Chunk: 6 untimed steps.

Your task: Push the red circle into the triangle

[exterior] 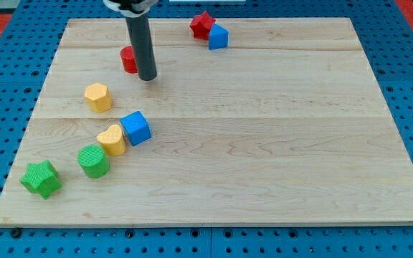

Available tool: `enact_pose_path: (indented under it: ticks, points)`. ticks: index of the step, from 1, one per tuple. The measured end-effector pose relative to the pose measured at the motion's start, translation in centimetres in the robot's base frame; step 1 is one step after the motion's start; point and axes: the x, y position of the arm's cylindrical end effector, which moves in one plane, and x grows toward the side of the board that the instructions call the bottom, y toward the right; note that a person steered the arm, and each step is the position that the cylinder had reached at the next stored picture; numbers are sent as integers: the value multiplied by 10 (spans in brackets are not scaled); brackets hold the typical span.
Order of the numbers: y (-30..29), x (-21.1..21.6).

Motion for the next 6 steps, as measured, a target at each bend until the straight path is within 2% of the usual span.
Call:
enact_pose_path:
  ticks: [1,2,3,4,5,6]
  points:
    - [-30,-21]
    - [-62,-5]
    - [-42,-54]
    - [76,-68]
    - [100,-86]
    - [92,-26]
